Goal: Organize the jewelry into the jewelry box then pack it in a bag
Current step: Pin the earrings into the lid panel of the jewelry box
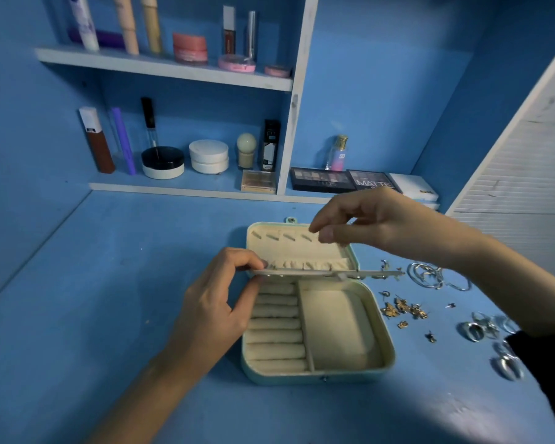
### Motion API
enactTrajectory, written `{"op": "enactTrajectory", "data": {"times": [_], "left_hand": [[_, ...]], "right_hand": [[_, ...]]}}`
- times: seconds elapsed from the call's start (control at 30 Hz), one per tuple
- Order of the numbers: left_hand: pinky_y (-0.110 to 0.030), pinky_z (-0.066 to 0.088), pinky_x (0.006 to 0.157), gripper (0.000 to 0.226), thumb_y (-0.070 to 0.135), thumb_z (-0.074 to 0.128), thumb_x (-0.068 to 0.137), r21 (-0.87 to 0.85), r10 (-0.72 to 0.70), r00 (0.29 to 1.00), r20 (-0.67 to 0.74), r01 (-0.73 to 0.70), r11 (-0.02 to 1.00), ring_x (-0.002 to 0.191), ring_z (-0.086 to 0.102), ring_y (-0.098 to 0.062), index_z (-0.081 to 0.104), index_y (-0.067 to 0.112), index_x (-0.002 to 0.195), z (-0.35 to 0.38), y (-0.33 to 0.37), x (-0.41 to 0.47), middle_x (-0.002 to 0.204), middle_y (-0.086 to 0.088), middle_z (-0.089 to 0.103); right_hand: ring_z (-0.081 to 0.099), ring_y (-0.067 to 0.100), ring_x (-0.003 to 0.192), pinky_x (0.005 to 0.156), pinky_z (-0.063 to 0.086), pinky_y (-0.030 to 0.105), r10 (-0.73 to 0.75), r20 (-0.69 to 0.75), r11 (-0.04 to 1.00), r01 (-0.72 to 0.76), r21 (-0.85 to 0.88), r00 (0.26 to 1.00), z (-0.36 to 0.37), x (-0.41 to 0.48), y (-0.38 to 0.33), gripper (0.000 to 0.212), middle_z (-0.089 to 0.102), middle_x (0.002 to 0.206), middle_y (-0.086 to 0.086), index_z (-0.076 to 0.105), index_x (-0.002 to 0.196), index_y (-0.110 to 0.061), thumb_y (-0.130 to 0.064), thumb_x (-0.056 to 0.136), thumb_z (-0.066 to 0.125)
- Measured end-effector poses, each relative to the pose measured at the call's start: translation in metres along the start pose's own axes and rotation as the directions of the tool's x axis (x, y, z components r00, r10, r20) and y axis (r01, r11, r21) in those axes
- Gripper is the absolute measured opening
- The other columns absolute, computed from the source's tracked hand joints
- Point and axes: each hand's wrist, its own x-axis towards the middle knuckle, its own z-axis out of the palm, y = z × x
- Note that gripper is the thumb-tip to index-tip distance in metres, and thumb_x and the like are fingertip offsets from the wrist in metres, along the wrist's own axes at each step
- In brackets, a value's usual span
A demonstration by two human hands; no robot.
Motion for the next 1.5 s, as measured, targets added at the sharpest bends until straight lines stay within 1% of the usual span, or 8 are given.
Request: {"op": "enactTrajectory", "data": {"times": [0.2,0.33,0.5,0.73,0.97,1.13,1.33,1.5], "left_hand": [[-0.006,0.045,0.080,0.028,0.019,0.068,0.082,-0.037,-0.084,0.996,-0.034,0.083,0.996,0.087,0.060,0.010,0.048,0.024,0.102,0.003,0.000,0.016,0.085,0.019,0.059],[-0.006,0.047,0.076,0.034,0.013,0.066,0.080,-0.089,-0.137,0.989,-0.058,0.132,0.987,0.085,0.062,0.003,0.048,0.028,0.105,0.008,-0.003,0.027,0.093,0.020,0.059],[-0.011,0.049,0.074,0.033,0.012,0.067,0.081,-0.127,-0.211,0.974,-0.082,0.200,0.972,0.084,0.063,0.001,0.049,0.024,0.106,0.015,-0.009,0.035,0.091,0.017,0.061],[-0.012,0.047,0.067,0.034,0.004,0.069,0.083,-0.172,-0.358,0.932,-0.047,0.346,0.922,0.075,0.061,-0.005,0.054,0.024,0.107,0.022,-0.017,0.047,0.087,0.011,0.062],[-0.023,0.052,0.071,0.041,0.030,0.066,0.078,-0.262,-0.447,0.891,0.080,0.451,0.853,0.082,0.065,-0.010,0.050,0.044,0.113,0.022,-0.020,0.043,0.094,0.005,0.067],[-0.026,0.051,0.073,0.060,0.006,0.068,0.084,-0.234,-0.458,0.881,0.115,0.472,0.850,0.077,0.064,-0.013,0.043,0.051,0.115,0.024,-0.026,0.040,0.088,0.001,0.067],[-0.021,0.051,0.070,0.058,0.001,0.066,0.084,-0.252,-0.451,0.886,0.110,0.464,0.849,0.072,0.063,-0.010,0.045,0.036,0.125,0.026,-0.030,0.038,0.084,0.000,0.066],[-0.023,0.051,0.070,0.058,0.002,0.067,0.084,-0.229,-0.432,0.895,0.109,0.445,0.866,0.073,0.063,-0.011,0.044,0.037,0.124,0.026,-0.032,0.038,0.084,0.003,0.066]], "right_hand": [[0.059,0.002,0.072,0.072,0.048,0.019,-0.127,-0.304,0.992,0.116,-0.055,0.944,-0.007,-0.013,-0.003,0.008,0.070,0.084,-0.010,0.070,0.084,-0.021,-0.017,0.088,0.064],[0.059,0.008,0.077,0.068,0.047,0.019,-0.271,-0.389,0.958,0.206,-0.200,0.881,0.004,-0.015,-0.007,0.008,0.070,0.083,-0.006,0.070,0.085,-0.019,-0.020,0.085,0.062],[0.055,0.004,0.071,0.063,0.042,0.013,-0.295,-0.370,0.945,0.212,-0.248,0.881,0.018,-0.013,0.003,0.011,0.067,0.078,-0.002,0.071,0.087,-0.017,-0.018,0.084,0.060],[0.057,0.010,0.071,0.064,0.042,0.011,-0.151,-0.369,0.979,0.086,-0.187,0.917,0.032,-0.015,0.029,0.010,0.066,0.074,-0.009,0.071,0.084,-0.019,-0.012,0.086,0.065],[0.058,0.005,0.070,0.061,0.040,0.006,-0.043,-0.367,0.981,-0.029,-0.189,0.929,0.026,-0.026,0.061,0.016,0.067,0.072,-0.013,0.068,0.079,-0.024,-0.009,0.085,0.065],[0.058,0.003,0.076,0.064,0.042,0.008,0.024,-0.315,0.957,-0.113,-0.269,0.949,0.013,-0.041,0.085,0.011,0.065,0.074,-0.016,0.071,0.085,-0.021,-0.012,0.086,0.064],[0.057,0.000,0.075,0.062,0.039,0.005,0.064,-0.212,0.906,-0.146,-0.397,0.975,-0.005,-0.056,0.103,0.010,0.063,0.073,-0.016,0.073,0.082,-0.019,-0.010,0.082,0.069],[0.055,-0.005,0.081,0.066,0.039,0.005,0.141,-0.080,0.884,-0.162,-0.439,0.987,-0.012,-0.067,0.105,0.014,0.063,0.079,-0.017,0.070,0.084,-0.030,-0.016,0.083,0.069]]}}
